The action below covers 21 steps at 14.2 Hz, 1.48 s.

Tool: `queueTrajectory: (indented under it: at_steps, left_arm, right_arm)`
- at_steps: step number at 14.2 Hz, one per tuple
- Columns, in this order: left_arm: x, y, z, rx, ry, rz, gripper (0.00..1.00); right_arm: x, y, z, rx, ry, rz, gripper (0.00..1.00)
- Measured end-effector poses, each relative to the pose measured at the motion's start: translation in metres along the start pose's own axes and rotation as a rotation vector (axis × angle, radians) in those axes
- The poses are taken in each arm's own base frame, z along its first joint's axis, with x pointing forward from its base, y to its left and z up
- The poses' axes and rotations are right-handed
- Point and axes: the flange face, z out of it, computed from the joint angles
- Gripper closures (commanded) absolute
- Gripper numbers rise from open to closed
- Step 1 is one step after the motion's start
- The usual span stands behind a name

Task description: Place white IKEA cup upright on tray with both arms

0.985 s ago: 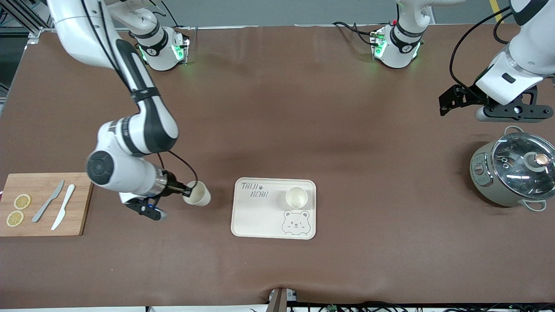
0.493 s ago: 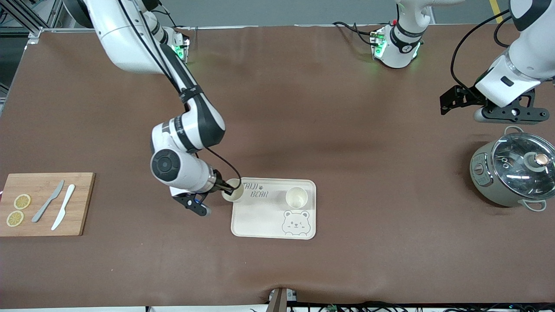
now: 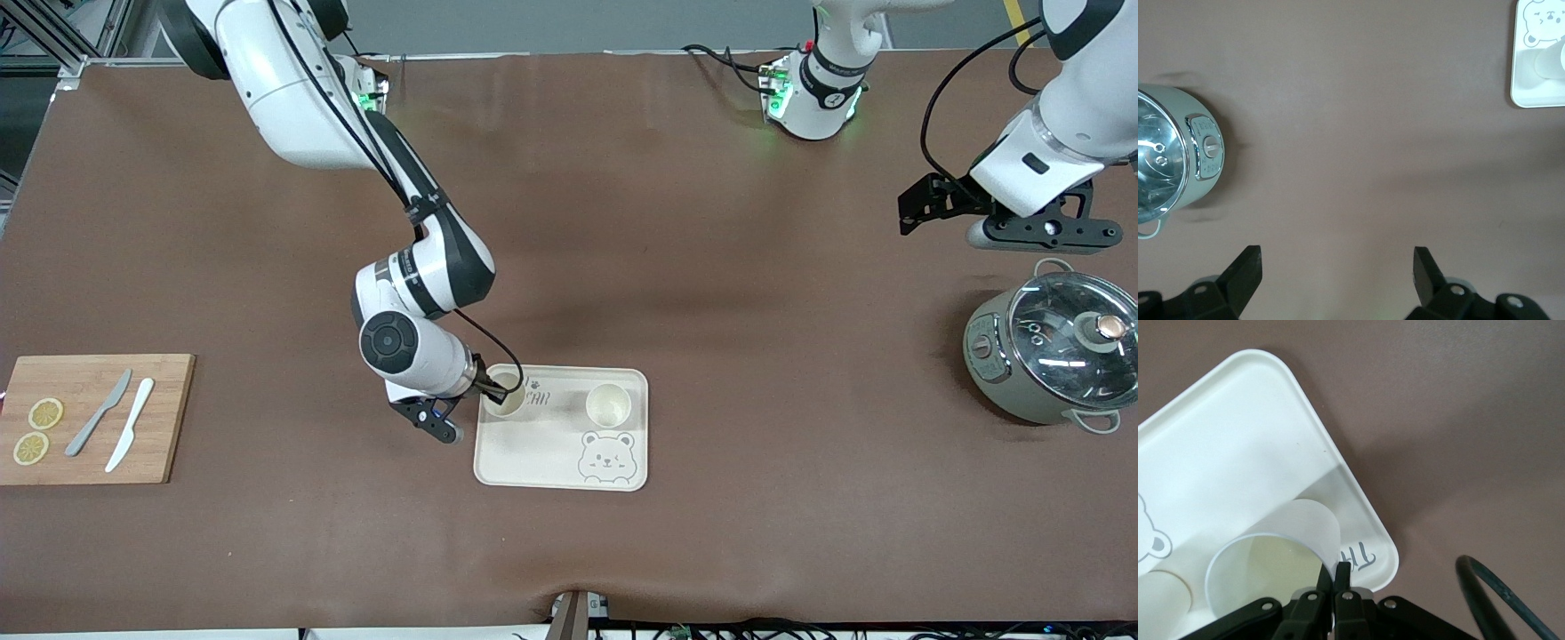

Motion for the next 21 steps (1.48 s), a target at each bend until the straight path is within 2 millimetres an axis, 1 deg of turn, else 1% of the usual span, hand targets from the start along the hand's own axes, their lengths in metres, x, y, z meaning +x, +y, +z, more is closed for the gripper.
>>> queueTrajectory:
  at_steps: [1,2,3,8,11,12,14,17,18,21]
  left_arm:
    - [0.001,0.0,-0.001,0.0,0.006,0.001,0.0]
    - [0.001,0.001,-0.001,0.0,0.01,0.001,0.0]
    - [0.001,0.002,-0.002,0.0,0.014,0.003,0.0]
    - [0.002,0.009,-0.006,0.0,0.026,0.015,0.0]
    - [0.002,0.008,-0.006,0.0,0.027,0.014,0.0]
    - [0.002,0.008,-0.006,0.0,0.027,0.014,0.0]
    - [0.002,0.008,-0.006,0.0,0.027,0.013,0.0]
    - [0.002,0.007,-0.007,0.0,0.029,0.011,0.0]
    - [0.002,0.007,-0.008,0.0,0.03,0.011,0.0]
    - [0.002,0.007,-0.008,0.0,0.031,0.011,0.0]
  right_arm:
    - [-0.001,-0.001,0.005,0.002,0.004,-0.003,0.46]
    - [-0.001,-0.003,0.002,0.007,0.008,-0.004,0.26]
    - [0.0,-0.003,0.002,0.007,0.01,-0.003,0.0]
    - [0.004,-0.002,-0.005,-0.034,0.025,-0.024,0.0]
    - [0.005,-0.004,-0.026,-0.073,-0.001,-0.026,0.0]
    - [0.006,-0.005,-0.038,-0.087,-0.01,-0.026,0.0]
    - [0.015,-0.001,-0.071,-0.109,-0.027,-0.016,0.0]
    - [0.046,0.022,-0.13,-0.098,-0.031,0.03,0.0]
    - [0.052,0.03,-0.15,-0.087,-0.026,0.032,0.0]
    - [0.058,0.049,-0.206,-0.076,0.004,0.013,0.0]
